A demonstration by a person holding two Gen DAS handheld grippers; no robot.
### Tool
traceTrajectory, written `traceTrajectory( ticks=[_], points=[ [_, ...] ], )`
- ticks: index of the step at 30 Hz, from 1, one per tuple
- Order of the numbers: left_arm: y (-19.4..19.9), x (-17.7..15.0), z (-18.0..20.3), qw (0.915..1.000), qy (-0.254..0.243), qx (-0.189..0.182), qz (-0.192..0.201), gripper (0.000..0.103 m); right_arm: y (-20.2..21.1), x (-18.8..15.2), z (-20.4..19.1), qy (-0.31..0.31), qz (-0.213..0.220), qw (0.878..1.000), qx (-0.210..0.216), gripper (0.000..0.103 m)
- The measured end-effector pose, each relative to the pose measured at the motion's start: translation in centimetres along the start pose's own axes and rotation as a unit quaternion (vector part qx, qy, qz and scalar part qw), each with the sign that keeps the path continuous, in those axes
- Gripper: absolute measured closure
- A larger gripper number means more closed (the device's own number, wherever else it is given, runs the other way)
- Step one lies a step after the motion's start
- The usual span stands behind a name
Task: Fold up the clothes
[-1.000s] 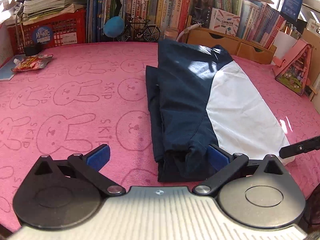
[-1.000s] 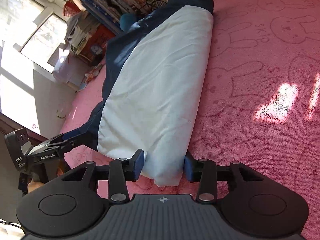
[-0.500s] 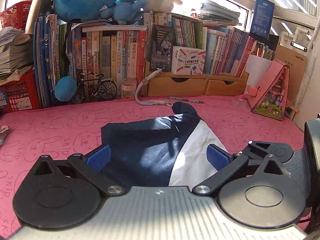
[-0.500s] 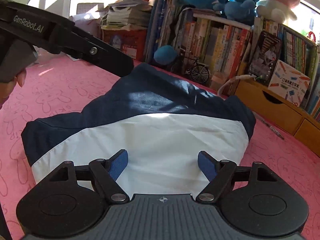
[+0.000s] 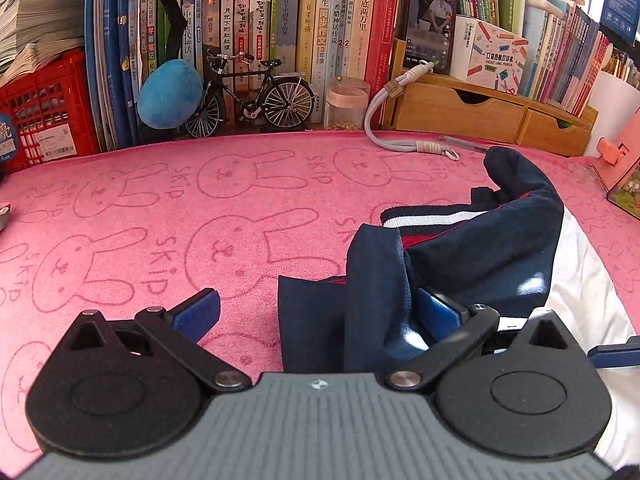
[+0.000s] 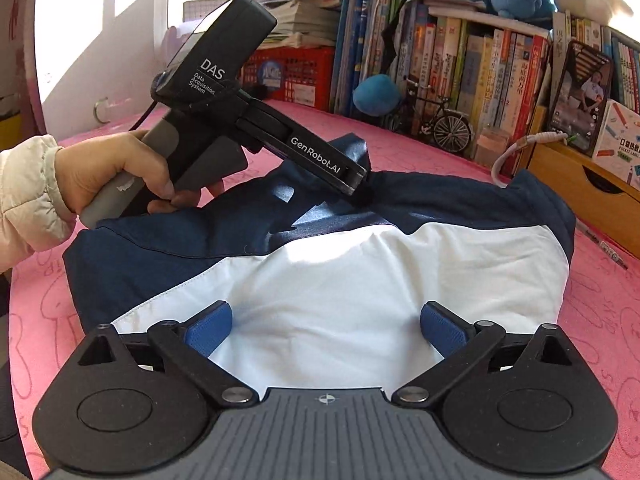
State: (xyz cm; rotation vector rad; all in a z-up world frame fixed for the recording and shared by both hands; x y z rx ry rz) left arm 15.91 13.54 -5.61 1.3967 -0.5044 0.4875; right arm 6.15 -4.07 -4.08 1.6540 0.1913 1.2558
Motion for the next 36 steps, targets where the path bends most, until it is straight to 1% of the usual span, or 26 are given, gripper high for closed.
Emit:
traceTrajectory(
  ticks=[3,4,7,9,11,13,14,15,17,18,20,22,24,26,27,29,30,31,33,36],
  points=[
    [-0.3,0.5,-1.0,0.9994,0.025,-0.023,-0.001,0.000,0.2,-0.1,-0.1,0.002,0.000,1.000,0.001,0.000],
    [-0.1,0.5,-1.4,0.9992,0.032,-0.025,0.001,0.000,0.2,-0.2,-0.1,0.001,0.001,1.000,0.002,0.000],
    [1.0,0.6,-2.4,0.9985,0.043,0.002,0.033,0.000,0.3,-0.1,0.0,-0.002,0.002,1.000,0.005,0.000],
    [1.1,0.6,-2.5,0.9981,0.034,0.018,0.048,0.000,0.3,0.0,0.0,-0.003,0.003,1.000,0.005,0.000],
    [0.3,0.5,-2.4,0.9979,0.020,0.035,0.051,0.000,0.3,0.2,0.1,-0.005,0.004,1.000,0.005,0.000],
    [0.0,0.1,-2.6,0.9972,0.021,0.039,0.061,0.000,0.9,0.2,0.5,-0.014,0.008,1.000,0.007,0.000],
    [-0.1,0.0,-3.1,0.9973,0.033,0.026,0.059,0.000,1.5,0.4,1.2,-0.028,0.018,0.999,0.009,0.001],
    [-0.1,-0.1,-3.5,0.9972,0.044,0.014,0.058,0.000,2.2,0.6,2.0,-0.043,0.029,0.999,0.011,0.001],
    [-0.1,-0.1,-3.9,0.9969,0.055,0.003,0.056,0.000,3.2,1.2,5.1,-0.093,0.054,0.994,0.007,0.002],
    [-0.1,-0.1,-4.1,0.9966,0.060,-0.002,0.055,0.000,2.9,1.7,7.2,-0.123,0.052,0.991,-0.002,0.004],
    [-0.2,-0.2,-4.5,0.9959,0.071,-0.013,0.054,0.000,1.6,2.3,12.2,-0.180,0.042,0.982,-0.027,0.020],
    [-0.3,-0.1,-4.7,0.9958,0.074,-0.016,0.052,0.000,-0.4,2.9,15.2,-0.217,0.034,0.975,-0.035,0.028],
    [-0.3,-0.1,-4.8,0.9956,0.076,-0.018,0.052,0.000,-2.4,3.4,17.5,-0.243,0.030,0.969,-0.033,0.027],
    [-0.3,-0.1,-5.0,0.9951,0.080,-0.022,0.054,0.000,-3.7,3.5,18.3,-0.252,0.026,0.967,-0.028,0.018],
    [-0.4,0.0,-5.0,0.9952,0.079,-0.020,0.054,0.000,-4.2,3.4,18.5,-0.255,0.022,0.966,-0.026,0.017],
    [-0.4,0.0,-4.9,0.9955,0.077,-0.017,0.053,0.000,-5.2,3.2,18.8,-0.263,0.014,0.964,-0.021,0.008],
    [-0.4,0.0,-4.9,0.9956,0.076,-0.016,0.052,0.000,-5.2,3.0,19.0,-0.276,0.015,0.961,-0.014,0.008],
    [-0.4,0.0,-4.9,0.9955,0.077,-0.018,0.053,0.000,-4.8,2.8,19.0,-0.287,0.021,0.958,-0.009,0.010],
    [-0.4,0.0,-5.1,0.9949,0.081,-0.024,0.056,0.000,-3.3,2.5,18.3,-0.291,0.042,0.956,-0.006,0.012],
    [-0.2,0.0,-5.5,0.9933,0.094,-0.032,0.059,0.000,-0.2,1.6,16.2,-0.266,0.062,0.962,0.005,0.012]
  ],
)
Point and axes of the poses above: each gripper's, at about its wrist camera, not at the fingertips, and y roughly against the way its jaws point, z to its right, x to its top, the point moved 5 cm from there along -y, roughly the way its jaws point, and after that the axes turned 11 degrees about -z, right-handed, at the moved point
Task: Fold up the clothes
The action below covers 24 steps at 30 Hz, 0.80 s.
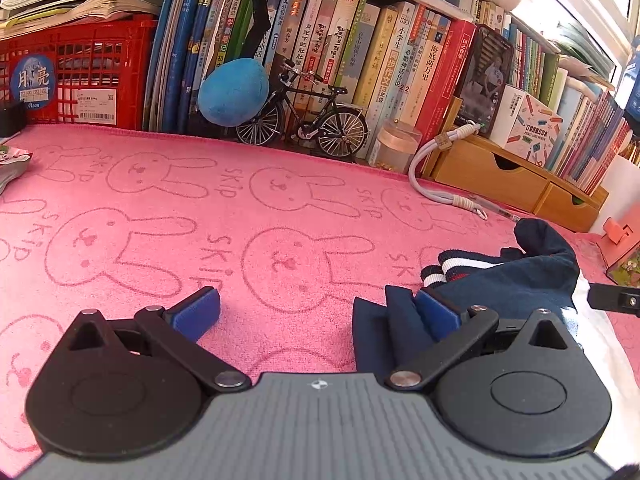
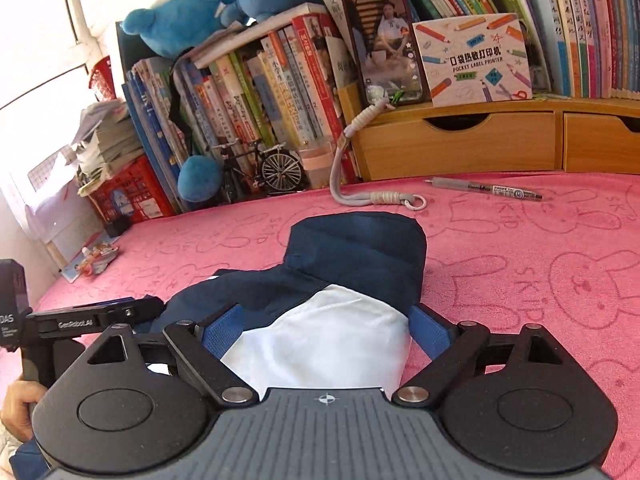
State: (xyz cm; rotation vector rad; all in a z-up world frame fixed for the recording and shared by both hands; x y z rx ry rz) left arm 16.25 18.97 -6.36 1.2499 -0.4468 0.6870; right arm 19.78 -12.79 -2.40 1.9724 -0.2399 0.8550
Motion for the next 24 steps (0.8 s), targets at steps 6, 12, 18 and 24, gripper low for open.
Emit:
traceTrajectory(
  ticks=[6,12,18,24],
  points=[
    [4.4,-1.1,2.4,0.9975,-0.033,0.062,-0.006,0.000,6.4,-5.3,-4.1,0.077,0.005,0.997,0.012,0.010],
    [10.5,-4.1,5.8,0.9950,-0.079,0.061,0.000,0.000,10.4,-10.3,-6.9,0.111,0.008,0.994,0.000,0.005],
    [13.2,-8.9,8.1,0.9928,-0.100,0.060,-0.024,0.000,12.4,-14.9,-8.5,0.144,-0.004,0.989,-0.025,0.000],
    [13.3,-13.2,9.2,0.9909,-0.105,0.058,-0.062,0.000,12.8,-18.7,-9.2,0.161,-0.022,0.986,-0.043,0.000]
  ],
)
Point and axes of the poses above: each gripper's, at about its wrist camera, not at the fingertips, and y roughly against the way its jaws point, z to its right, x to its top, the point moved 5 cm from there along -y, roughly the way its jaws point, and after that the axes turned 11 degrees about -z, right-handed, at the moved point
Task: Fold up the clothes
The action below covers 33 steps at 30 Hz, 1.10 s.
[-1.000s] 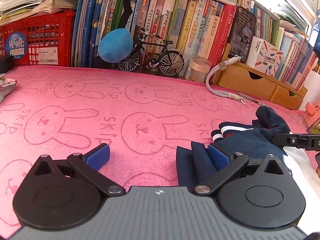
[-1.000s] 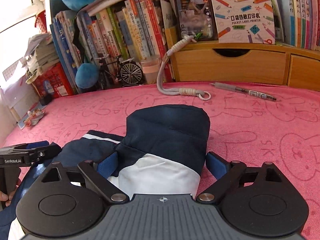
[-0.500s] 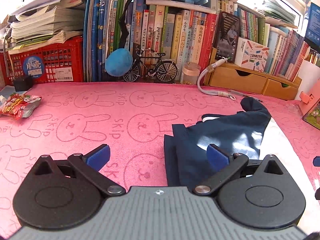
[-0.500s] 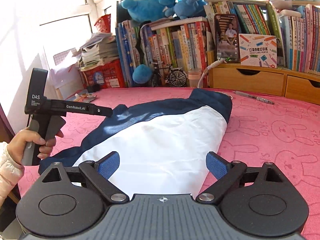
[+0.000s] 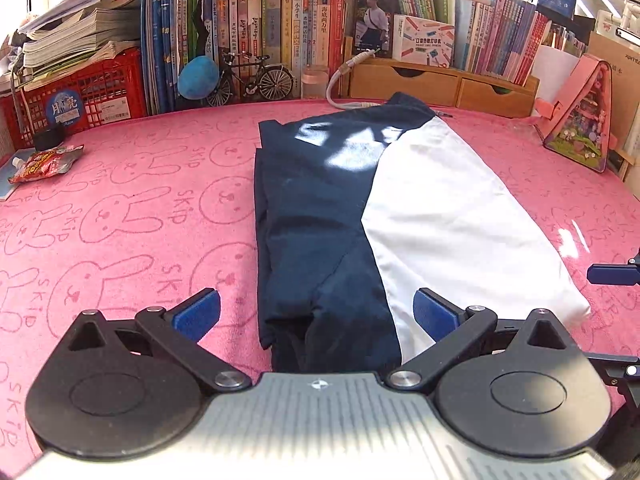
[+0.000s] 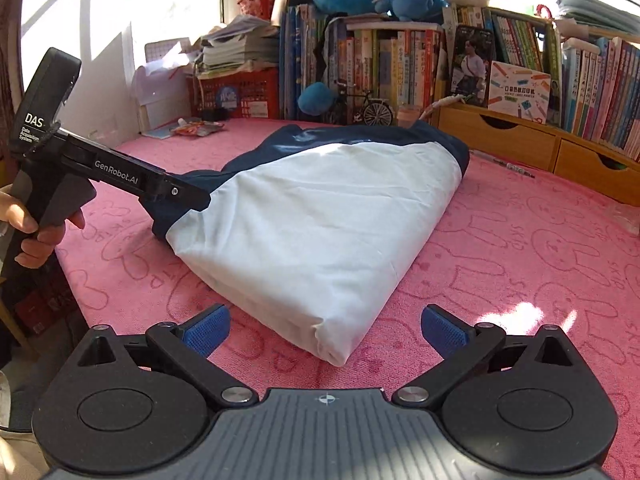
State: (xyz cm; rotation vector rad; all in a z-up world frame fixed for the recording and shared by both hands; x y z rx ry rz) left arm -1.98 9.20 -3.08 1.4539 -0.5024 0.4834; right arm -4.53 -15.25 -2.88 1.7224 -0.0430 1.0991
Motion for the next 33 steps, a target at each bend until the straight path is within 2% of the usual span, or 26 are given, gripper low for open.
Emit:
traceTrajectory(
  ticks=[4,7,15,19,33],
  points=[
    [-1.3,-2.3,0.4,0.9995,0.004,-0.005,-0.030,0.000,-0.5,-1.5,-0.1,-0.003,-0.012,1.000,-0.014,0.000],
    [-1.2,-3.1,0.6,0.9998,-0.001,0.001,-0.018,0.000,-1.2,-2.1,0.1,-0.009,-0.025,0.999,-0.022,0.000],
    [-1.3,-3.2,0.8,0.9999,-0.016,0.002,-0.002,0.000,-2.3,-1.6,0.6,-0.023,0.001,0.999,-0.033,0.000],
    [-1.5,-3.0,0.7,0.9998,-0.021,-0.002,-0.007,0.000,-3.0,-1.2,0.7,-0.030,0.010,0.999,-0.040,0.000],
    [-1.5,-3.2,0.7,0.9999,-0.013,-0.004,0.010,0.000,-3.8,-0.3,0.8,-0.024,-0.009,0.999,-0.034,0.000]
  ],
)
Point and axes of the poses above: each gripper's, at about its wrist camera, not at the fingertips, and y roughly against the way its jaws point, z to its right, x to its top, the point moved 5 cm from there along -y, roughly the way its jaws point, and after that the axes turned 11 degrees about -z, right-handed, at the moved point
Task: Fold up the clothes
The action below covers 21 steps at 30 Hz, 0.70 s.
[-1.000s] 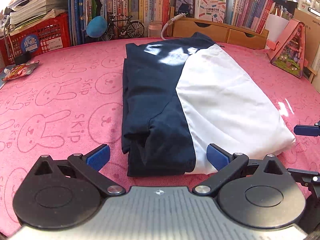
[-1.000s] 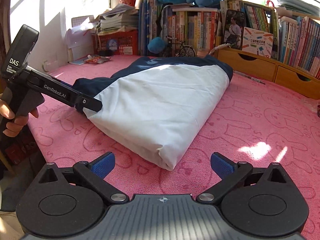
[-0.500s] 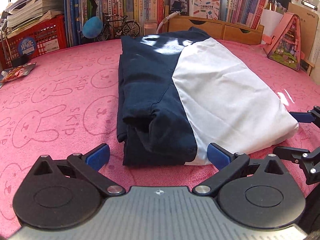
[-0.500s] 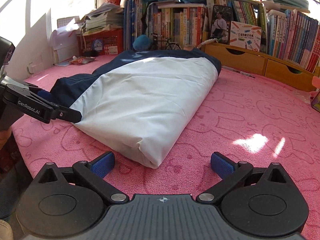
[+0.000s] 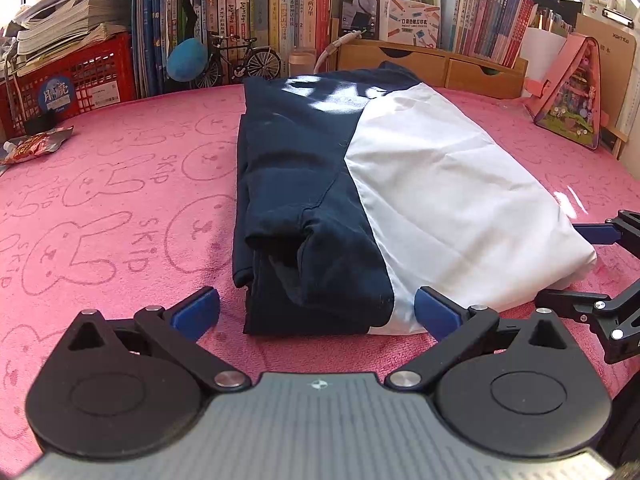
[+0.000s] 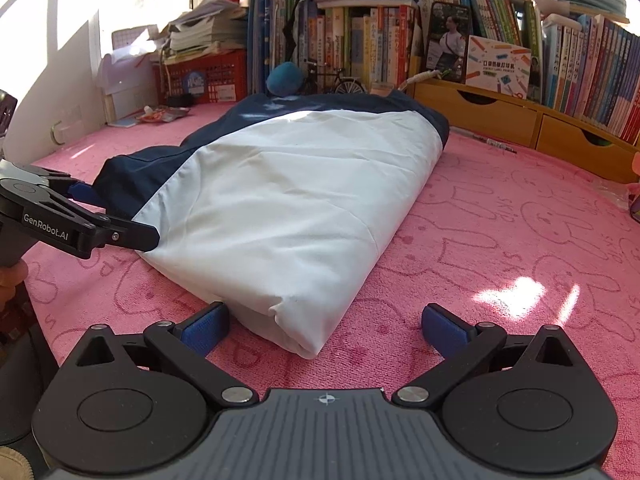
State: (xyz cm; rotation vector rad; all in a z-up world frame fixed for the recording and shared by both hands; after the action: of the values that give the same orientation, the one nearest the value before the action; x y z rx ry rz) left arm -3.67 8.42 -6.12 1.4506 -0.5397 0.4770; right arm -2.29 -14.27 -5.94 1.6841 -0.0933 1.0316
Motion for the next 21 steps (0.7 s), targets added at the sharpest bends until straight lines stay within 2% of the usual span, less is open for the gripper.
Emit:
traceTrajectory(
  ticks=[4,7,9,12,15,16,19,21],
  points=[
    [0.1,0.1,-0.1,1.0000,0.005,0.000,-0.005,0.000,0.0,-0.1,-0.1,-0.002,0.003,1.000,-0.003,0.000],
    [0.6,0.1,-0.6,0.9995,0.027,0.005,-0.017,0.000,0.3,-0.1,0.0,-0.007,-0.005,1.000,-0.010,0.000],
    [1.2,-0.1,-1.3,0.9991,0.040,0.013,-0.009,0.000,0.8,-0.1,0.1,-0.015,-0.009,1.000,-0.017,0.000],
    [1.5,-0.3,-2.6,0.9981,0.060,-0.002,-0.013,0.000,2.2,-0.7,0.3,-0.010,0.018,0.999,-0.039,0.000],
    [2.6,-0.1,-2.7,0.9975,0.070,-0.001,-0.012,0.000,3.1,-1.2,0.8,-0.007,0.033,0.997,-0.065,0.000],
    [3.0,0.0,-2.7,0.9974,0.071,0.001,-0.009,0.000,3.1,-1.3,1.1,-0.010,0.033,0.997,-0.068,0.000],
    [5.1,1.0,-2.3,0.9975,0.053,0.031,0.036,0.000,2.9,-1.3,1.6,-0.020,0.029,0.996,-0.076,0.000],
    [5.5,1.6,-2.2,0.9957,0.045,0.062,0.053,0.000,2.3,-1.1,1.4,-0.020,0.028,0.997,-0.074,0.000]
  ],
)
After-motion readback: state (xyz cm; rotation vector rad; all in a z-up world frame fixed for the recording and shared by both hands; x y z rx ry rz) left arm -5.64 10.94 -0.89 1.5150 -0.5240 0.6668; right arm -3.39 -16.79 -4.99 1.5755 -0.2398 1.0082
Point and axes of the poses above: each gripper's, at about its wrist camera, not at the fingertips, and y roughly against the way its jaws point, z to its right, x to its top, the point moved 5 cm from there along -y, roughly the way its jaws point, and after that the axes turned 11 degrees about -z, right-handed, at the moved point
